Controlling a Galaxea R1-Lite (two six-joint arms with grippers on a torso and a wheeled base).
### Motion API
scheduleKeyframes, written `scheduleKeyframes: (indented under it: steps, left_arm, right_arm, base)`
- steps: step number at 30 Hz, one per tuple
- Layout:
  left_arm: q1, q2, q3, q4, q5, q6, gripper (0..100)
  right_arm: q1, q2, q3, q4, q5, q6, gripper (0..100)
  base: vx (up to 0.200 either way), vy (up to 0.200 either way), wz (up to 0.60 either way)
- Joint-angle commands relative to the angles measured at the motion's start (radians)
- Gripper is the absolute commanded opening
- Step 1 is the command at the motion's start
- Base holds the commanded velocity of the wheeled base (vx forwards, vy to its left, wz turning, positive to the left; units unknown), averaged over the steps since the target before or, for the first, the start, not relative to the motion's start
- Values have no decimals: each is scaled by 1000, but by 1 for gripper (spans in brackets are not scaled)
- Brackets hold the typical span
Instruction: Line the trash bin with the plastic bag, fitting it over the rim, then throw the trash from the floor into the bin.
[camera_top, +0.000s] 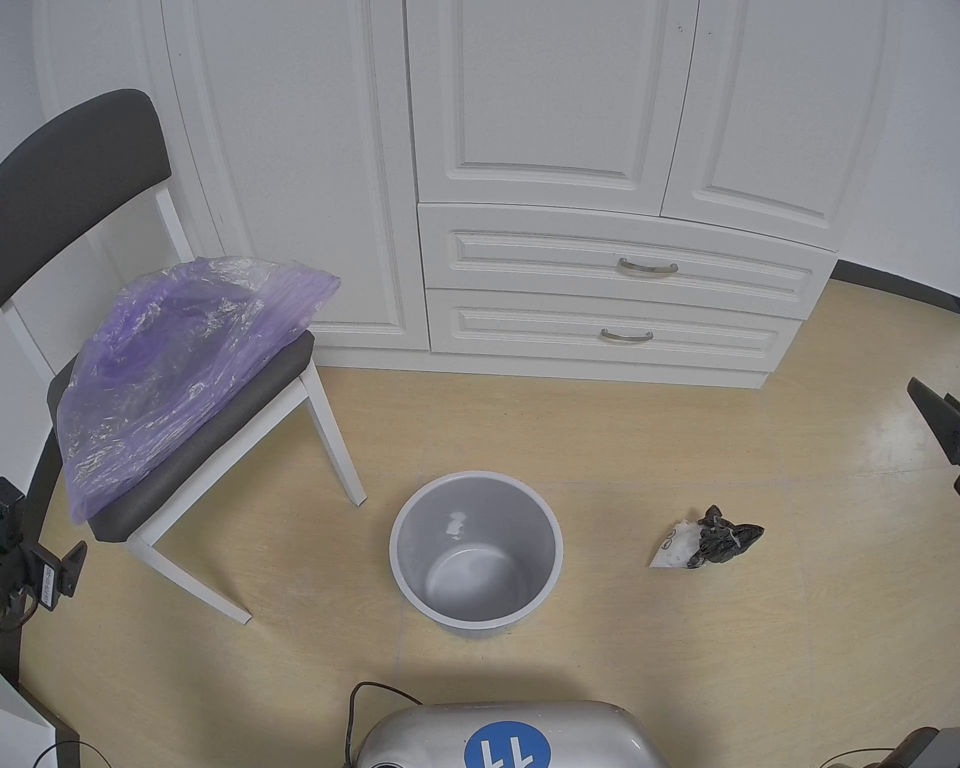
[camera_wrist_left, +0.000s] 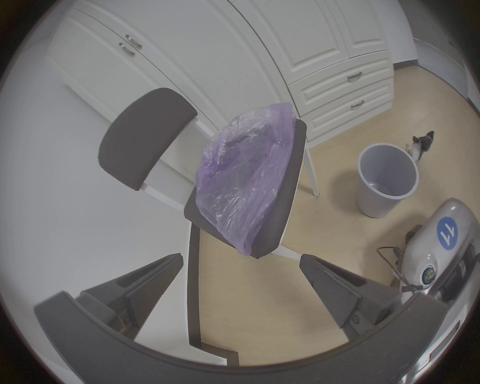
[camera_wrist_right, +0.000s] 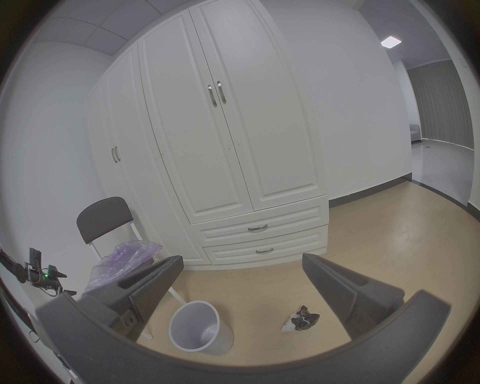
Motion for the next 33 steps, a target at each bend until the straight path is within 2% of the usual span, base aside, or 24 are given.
scheduleKeyframes:
  steps: [1, 7, 22, 24, 33]
  left_arm:
    - [190, 115, -8, -58, -164, 101, 100]
    - [187, 188, -8, -75, -164, 96, 100]
    - [186, 327, 17, -253, -145, 103, 100]
    - [186, 360, 20, -313, -107, 99, 100]
    - [186, 454, 66, -511, -67, 101, 100]
  right_arm:
    - [61, 79, -31, -30, -41, 12, 100]
    - [67, 80, -33, -30, -39, 12, 100]
    - [66, 76, -40, -31, -32, 26, 100]
    - [66, 71, -42, -31, -32, 26, 100]
    - [66, 68, -45, -31, -32, 26, 100]
  base:
    - [0, 0, 0]
    - [0, 0, 0]
    - [0, 0, 0]
    - [0, 0, 0]
    - [0, 0, 0]
